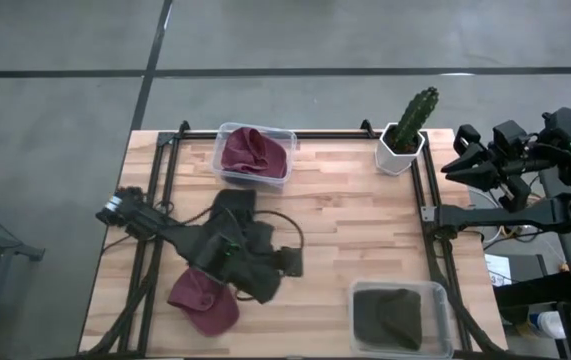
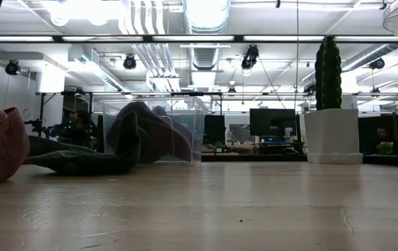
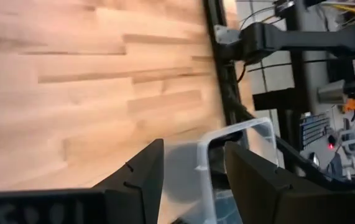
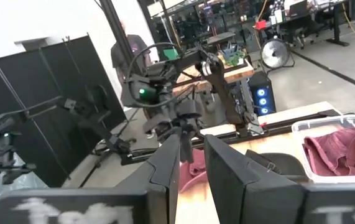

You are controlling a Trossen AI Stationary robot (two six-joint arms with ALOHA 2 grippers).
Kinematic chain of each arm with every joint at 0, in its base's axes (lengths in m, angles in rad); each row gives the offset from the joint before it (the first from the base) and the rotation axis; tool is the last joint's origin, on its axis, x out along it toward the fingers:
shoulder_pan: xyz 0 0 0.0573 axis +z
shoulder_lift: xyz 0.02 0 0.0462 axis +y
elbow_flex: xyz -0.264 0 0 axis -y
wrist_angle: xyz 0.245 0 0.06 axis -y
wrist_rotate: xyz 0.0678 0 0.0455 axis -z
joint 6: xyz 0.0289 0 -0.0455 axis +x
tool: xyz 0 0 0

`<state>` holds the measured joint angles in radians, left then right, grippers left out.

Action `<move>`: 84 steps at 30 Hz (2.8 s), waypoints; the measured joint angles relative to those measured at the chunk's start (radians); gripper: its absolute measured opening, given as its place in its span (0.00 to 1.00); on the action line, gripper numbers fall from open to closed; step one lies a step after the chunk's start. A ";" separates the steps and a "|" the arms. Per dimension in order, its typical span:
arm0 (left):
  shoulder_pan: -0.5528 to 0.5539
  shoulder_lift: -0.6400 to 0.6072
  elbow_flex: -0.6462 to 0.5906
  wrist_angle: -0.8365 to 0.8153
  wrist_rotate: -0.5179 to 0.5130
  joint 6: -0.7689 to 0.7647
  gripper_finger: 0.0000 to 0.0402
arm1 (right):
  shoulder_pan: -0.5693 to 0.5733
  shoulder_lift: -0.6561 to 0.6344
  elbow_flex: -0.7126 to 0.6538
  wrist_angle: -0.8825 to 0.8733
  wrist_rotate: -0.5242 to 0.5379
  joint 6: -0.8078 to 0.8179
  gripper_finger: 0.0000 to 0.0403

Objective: Pick and place caps into container
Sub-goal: Put the black cap into the bottom transparent container

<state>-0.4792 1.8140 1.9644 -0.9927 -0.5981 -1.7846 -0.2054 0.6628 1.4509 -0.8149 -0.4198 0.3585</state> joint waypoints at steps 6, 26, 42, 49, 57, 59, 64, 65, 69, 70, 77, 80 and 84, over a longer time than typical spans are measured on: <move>0.005 -0.167 -0.236 -0.020 0.063 -0.080 0.40 | 0.000 0.000 0.000 -0.004 0.000 0.002 0.17; 0.183 -0.928 -1.124 0.002 0.107 -0.175 0.40 | 0.000 0.018 -0.010 -0.002 0.112 0.005 0.17; 0.399 -1.085 -1.433 0.218 0.127 0.056 0.40 | 0.000 0.107 -0.048 0.017 0.162 0.025 0.17; 0.456 -1.067 -1.502 0.292 0.175 0.062 0.40 | 0.000 0.140 -0.049 0.110 0.159 0.031 0.17; 0.509 -1.048 -1.559 0.307 0.213 0.101 0.40 | 0.000 0.138 -0.049 0.174 0.159 0.028 0.17; 0.517 -1.041 -1.582 0.342 0.232 0.103 0.40 | 0.000 0.138 -0.049 0.175 0.159 0.027 0.17; 0.520 -1.038 -1.633 0.533 0.247 0.109 0.40 | 0.000 0.142 -0.054 0.174 0.161 0.027 0.17; 0.521 -1.036 -1.638 0.553 0.246 0.114 0.40 | 0.000 0.145 -0.054 0.174 0.161 0.027 0.17; 0.522 -1.014 -1.647 0.523 0.254 0.116 0.40 | 0.000 0.155 -0.055 0.174 0.161 0.030 0.17; 0.523 -1.007 -1.649 0.522 0.259 0.115 0.40 | 0.000 0.159 -0.055 0.174 0.161 0.030 0.17; 0.523 -0.951 -1.659 0.536 0.275 0.111 0.40 | 0.000 0.182 -0.055 0.175 0.161 0.028 0.17; 0.524 -0.923 -1.659 0.540 0.291 0.111 0.37 | 0.000 0.194 -0.056 0.176 0.161 0.030 0.17; 0.528 -0.897 -1.659 0.597 0.299 0.135 0.22 | 0.000 0.210 -0.056 0.177 0.161 0.031 0.17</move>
<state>0.0488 0.9166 0.3058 -0.3955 -0.2994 -1.6500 -0.2054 0.8729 1.3947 -0.6378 -0.2588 0.3899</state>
